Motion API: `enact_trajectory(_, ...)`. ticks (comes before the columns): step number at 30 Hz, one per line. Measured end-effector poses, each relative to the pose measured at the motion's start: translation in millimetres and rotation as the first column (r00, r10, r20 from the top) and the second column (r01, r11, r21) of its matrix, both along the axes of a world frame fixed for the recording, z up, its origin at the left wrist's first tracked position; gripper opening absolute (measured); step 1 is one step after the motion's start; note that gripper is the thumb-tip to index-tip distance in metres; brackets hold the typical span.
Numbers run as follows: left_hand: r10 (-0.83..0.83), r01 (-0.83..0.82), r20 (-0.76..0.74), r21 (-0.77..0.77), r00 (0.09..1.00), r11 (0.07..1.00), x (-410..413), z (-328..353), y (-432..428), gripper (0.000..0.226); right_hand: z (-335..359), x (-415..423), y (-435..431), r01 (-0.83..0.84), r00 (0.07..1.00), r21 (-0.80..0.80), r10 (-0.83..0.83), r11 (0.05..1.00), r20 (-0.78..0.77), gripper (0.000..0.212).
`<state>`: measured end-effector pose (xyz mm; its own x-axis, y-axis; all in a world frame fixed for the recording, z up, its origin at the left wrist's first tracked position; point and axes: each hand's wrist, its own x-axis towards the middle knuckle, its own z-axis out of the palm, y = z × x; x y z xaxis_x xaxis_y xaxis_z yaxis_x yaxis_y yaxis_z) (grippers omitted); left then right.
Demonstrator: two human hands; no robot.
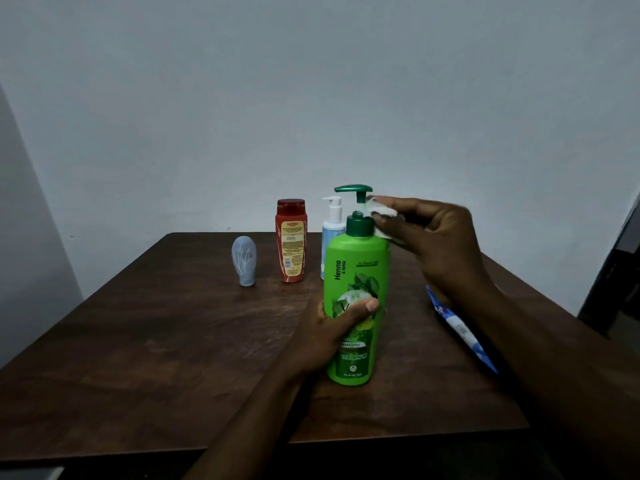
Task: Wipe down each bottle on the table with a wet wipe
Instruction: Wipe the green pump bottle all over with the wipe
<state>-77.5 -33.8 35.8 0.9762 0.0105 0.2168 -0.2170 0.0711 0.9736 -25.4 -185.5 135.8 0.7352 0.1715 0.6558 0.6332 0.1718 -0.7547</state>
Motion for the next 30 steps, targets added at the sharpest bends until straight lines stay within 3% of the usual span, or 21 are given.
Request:
enact_trajectory(3, -0.005, 0.005, -0.010, 0.010, 1.000, 1.000, 0.4, -0.5, 0.1, 0.029, -2.2, 1.7, 4.2, -0.164, 0.955, 0.177, 0.201, 0.970, -0.218, 0.034)
enact_trajectory(11, -0.002, 0.002, -0.006, 0.020, 1.000, 1.000, -3.0, -0.5, 0.3, 0.031, 39.2, 1.2, 22.8, -0.510, 0.749, 0.167, 0.531, 0.844, -0.397, 0.045)
enact_trajectory(19, -0.016, 0.016, 0.005, 0.019, 1.000, 1.000, -3.0, 0.6, 0.9, 0.022, 55.9, 8.8, 26.2, -0.569, 0.556, 0.347, 0.660, 0.746, -0.506, 0.059)
enact_trajectory(27, -0.016, 0.016, 0.009, 0.018, 1.000, 1.000, -2.9, -0.4, 0.5, 0.032, 53.1, 5.8, -5.5, -0.427, 0.681, 0.283, 0.512, 0.859, -0.524, 0.061)
enact_trajectory(30, -0.018, 0.018, 0.005, 0.005, 1.000, 1.000, -3.2, 0.0, 0.4, 0.032, 42.1, -6.1, -5.5, -0.326, 0.770, 0.283, 0.427, 0.902, -0.474, 0.067)
